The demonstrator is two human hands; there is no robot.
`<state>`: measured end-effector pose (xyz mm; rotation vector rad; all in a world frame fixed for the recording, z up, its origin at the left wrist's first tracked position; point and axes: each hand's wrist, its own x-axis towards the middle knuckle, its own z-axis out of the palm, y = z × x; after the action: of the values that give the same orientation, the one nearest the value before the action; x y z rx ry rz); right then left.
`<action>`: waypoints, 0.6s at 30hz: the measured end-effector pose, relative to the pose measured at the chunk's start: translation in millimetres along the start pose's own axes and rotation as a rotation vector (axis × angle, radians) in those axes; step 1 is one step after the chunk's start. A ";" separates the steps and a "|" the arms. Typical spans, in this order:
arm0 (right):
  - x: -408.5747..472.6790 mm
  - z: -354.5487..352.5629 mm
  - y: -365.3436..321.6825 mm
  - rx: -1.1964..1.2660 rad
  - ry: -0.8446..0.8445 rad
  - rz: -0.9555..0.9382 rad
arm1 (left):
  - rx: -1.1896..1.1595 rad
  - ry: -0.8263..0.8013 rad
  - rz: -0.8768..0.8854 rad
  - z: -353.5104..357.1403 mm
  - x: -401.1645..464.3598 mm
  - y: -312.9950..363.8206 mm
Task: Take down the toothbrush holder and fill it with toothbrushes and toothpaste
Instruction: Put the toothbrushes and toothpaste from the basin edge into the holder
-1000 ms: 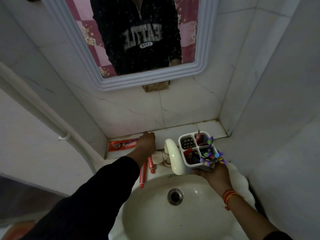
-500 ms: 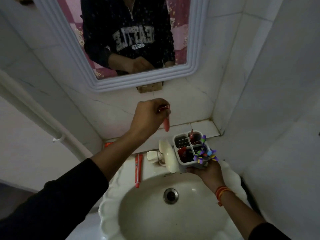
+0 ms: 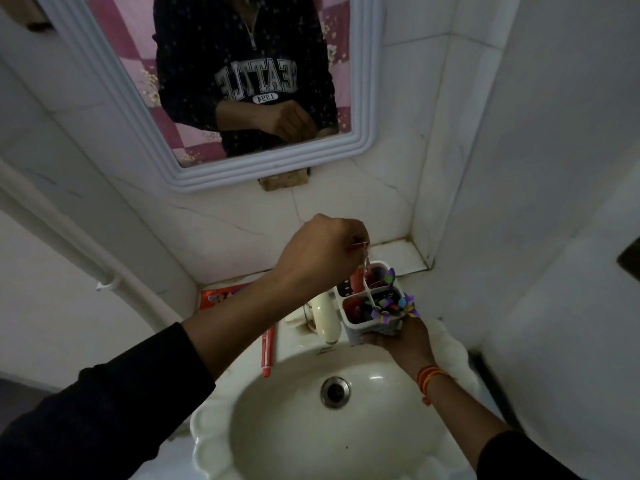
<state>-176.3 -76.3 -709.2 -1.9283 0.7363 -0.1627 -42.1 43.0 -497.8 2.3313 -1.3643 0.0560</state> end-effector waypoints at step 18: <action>22.8 14.4 28.7 0.314 0.064 -0.012 | -0.072 -0.135 -0.029 9.1 -18.7 7.7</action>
<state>-164.0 -86.2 -745.2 -1.6343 0.6970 -0.3294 -59.8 51.6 -508.1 2.3301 -1.3713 -0.1600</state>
